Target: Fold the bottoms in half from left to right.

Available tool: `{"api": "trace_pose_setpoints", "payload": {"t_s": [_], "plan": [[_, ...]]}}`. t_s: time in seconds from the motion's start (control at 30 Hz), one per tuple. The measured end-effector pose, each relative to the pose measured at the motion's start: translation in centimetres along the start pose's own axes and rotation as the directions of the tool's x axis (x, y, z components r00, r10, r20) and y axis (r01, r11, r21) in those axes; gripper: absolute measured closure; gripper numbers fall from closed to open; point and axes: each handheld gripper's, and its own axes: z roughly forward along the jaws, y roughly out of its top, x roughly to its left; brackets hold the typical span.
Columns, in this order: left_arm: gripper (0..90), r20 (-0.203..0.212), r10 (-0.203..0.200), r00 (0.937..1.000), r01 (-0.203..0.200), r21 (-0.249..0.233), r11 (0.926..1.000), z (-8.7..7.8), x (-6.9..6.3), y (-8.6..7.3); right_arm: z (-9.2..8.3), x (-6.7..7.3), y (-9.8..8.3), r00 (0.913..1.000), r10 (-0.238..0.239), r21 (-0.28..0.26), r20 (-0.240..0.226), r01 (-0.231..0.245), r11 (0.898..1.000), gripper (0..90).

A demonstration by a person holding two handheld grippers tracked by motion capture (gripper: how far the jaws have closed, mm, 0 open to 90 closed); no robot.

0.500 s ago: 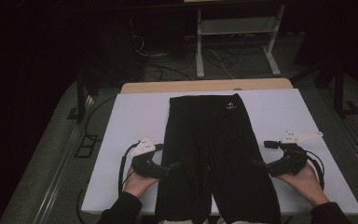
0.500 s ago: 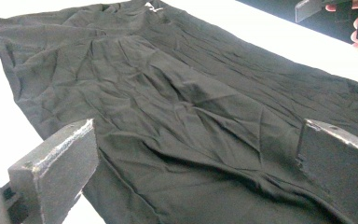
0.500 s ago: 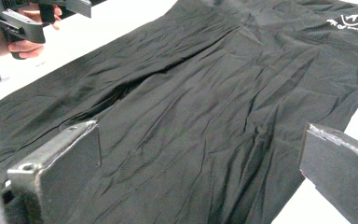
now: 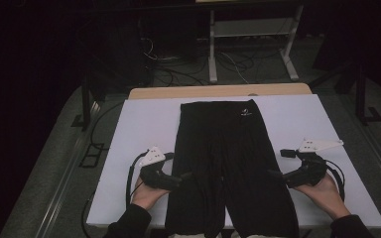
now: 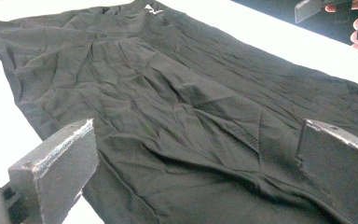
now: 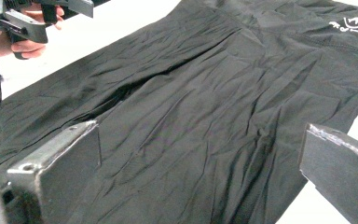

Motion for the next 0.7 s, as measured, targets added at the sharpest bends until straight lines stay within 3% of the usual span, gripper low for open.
{"api": "trace_pose_setpoints", "payload": {"t_s": [0.7], "plan": [[0.0, -0.037, -0.021, 0.9991, 0.020, -0.011, 0.9997, -1.0, 0.4, -0.2, 1.0, 0.6, 1.5, 0.9993, -0.037, 0.055, 0.000, 0.037, 0.998, 0.0]]}}
